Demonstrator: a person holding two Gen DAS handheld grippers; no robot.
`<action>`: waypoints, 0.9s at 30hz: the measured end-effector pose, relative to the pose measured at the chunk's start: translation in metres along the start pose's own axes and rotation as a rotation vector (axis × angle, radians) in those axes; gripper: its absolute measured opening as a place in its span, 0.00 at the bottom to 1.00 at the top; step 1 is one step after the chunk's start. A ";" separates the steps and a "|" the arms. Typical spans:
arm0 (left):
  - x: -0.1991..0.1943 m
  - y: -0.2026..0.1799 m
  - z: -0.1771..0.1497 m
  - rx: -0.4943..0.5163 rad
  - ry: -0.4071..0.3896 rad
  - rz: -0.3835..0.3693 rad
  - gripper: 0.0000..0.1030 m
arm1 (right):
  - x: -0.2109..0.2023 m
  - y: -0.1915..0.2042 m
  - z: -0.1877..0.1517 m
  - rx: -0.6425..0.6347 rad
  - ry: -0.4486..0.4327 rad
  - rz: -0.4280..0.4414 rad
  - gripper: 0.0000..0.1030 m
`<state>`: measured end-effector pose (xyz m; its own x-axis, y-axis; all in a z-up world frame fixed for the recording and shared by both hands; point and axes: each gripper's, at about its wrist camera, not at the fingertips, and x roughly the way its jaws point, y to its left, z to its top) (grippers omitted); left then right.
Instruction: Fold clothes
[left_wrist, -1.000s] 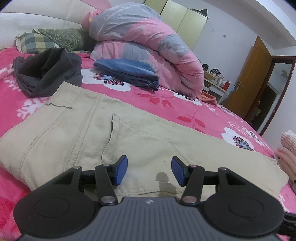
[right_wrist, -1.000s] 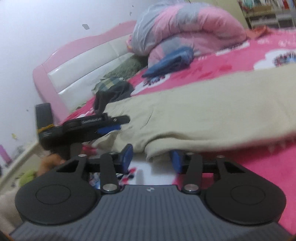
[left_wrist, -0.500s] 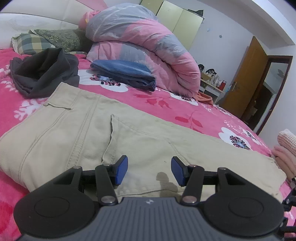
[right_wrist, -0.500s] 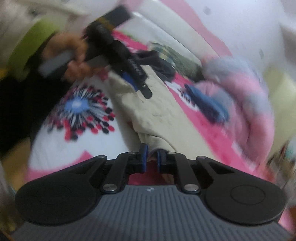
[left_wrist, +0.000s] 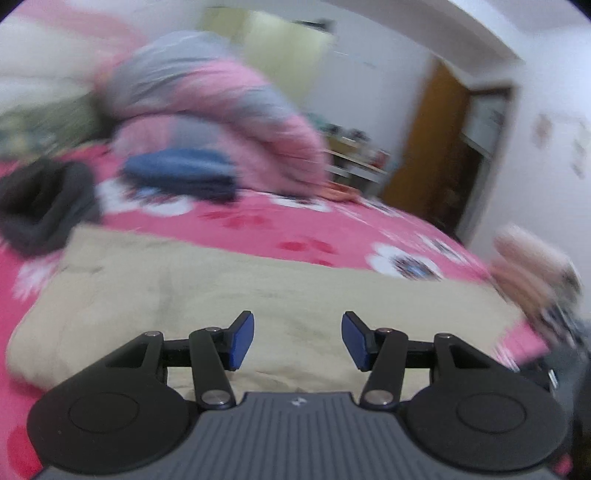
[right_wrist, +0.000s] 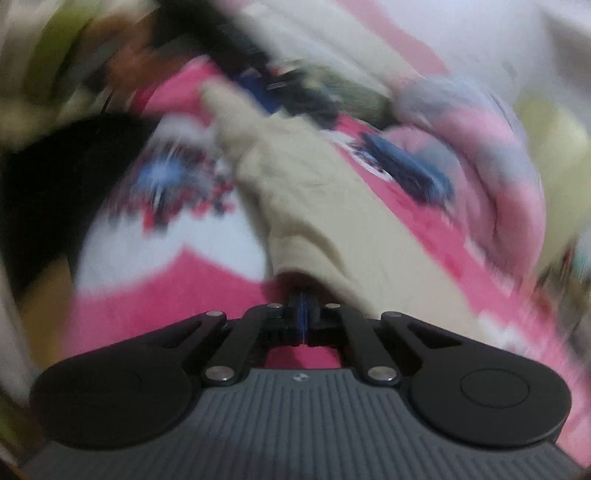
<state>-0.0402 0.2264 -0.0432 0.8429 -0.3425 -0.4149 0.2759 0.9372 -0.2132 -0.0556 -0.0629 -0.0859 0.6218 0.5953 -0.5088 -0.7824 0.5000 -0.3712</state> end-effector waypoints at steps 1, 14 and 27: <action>0.001 -0.013 -0.002 0.061 0.017 -0.018 0.52 | -0.002 -0.006 0.000 0.096 -0.002 0.023 0.01; 0.008 -0.047 -0.030 0.193 0.123 -0.002 0.52 | -0.002 -0.064 -0.039 1.008 -0.185 0.204 0.00; -0.008 -0.020 -0.015 0.052 0.070 0.040 0.52 | -0.031 -0.049 -0.040 1.007 -0.024 0.130 0.04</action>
<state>-0.0592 0.2089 -0.0488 0.8199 -0.3066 -0.4835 0.2679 0.9518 -0.1494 -0.0382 -0.1314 -0.0833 0.5427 0.6899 -0.4791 -0.4593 0.7213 0.5184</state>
